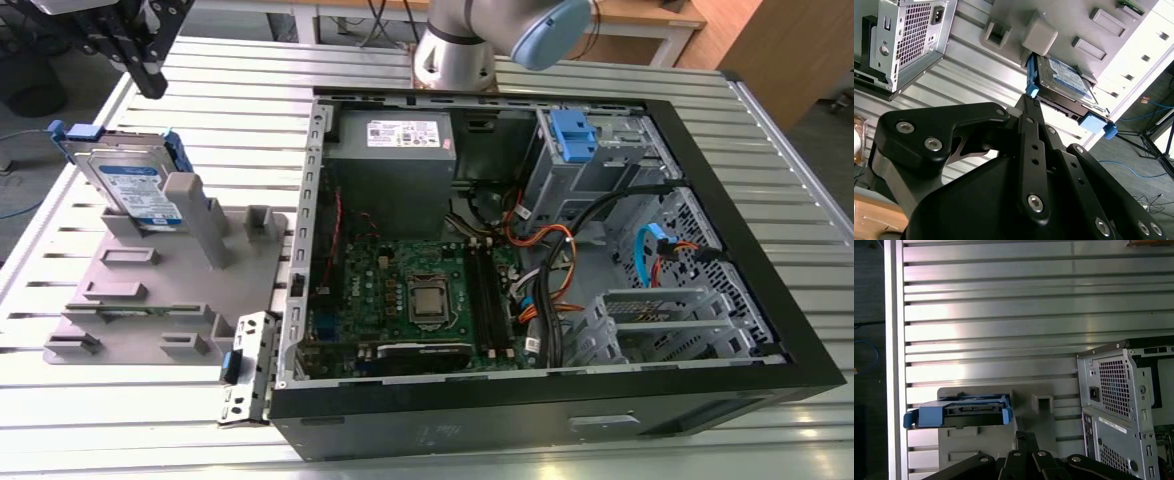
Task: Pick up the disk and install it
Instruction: 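Reach for the disk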
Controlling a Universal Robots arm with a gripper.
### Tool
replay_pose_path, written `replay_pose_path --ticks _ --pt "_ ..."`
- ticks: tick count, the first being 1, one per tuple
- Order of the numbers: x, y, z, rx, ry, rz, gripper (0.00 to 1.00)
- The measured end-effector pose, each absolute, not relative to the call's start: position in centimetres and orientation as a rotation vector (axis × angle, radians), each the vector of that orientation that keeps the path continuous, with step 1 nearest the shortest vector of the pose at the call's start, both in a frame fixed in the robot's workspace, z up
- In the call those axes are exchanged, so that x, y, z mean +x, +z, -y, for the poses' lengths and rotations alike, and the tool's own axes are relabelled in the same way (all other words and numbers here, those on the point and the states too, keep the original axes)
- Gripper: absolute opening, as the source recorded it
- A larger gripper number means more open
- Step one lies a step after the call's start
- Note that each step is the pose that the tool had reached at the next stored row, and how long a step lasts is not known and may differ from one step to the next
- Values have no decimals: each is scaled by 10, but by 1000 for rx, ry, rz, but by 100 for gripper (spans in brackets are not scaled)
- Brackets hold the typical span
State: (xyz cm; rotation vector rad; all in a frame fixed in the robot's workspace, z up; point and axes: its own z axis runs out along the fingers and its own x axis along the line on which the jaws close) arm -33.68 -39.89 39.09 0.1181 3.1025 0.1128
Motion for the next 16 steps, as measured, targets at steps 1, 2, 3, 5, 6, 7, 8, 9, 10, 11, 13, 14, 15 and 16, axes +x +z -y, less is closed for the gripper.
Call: replay_pose_path --ticks 1,2,3,5,6,7,8,9,10,11,13,14,15,16 --pt "-338 391 399 118 113 -3103 11" --pt "-339 391 399 118 113 -3103 11" --pt "-340 391 399 118 113 -3103 11" --pt "-343 391 399 118 113 -3102 11" --pt "-344 391 399 118 113 -3103 11" --pt "-345 391 399 118 113 -3102 11" --pt "-346 391 399 118 113 -3102 11" --pt "-347 391 399 118 113 -3102 11" --pt "-348 391 399 118 113 -3102 11" --pt "-350 391 399 118 113 -3102 11" --pt "-353 391 399 118 113 -3103 11" --pt "-354 391 399 118 113 -3102 11" --pt "-356 391 399 118 113 -3103 11" --pt "-358 391 399 118 113 -3103 11"
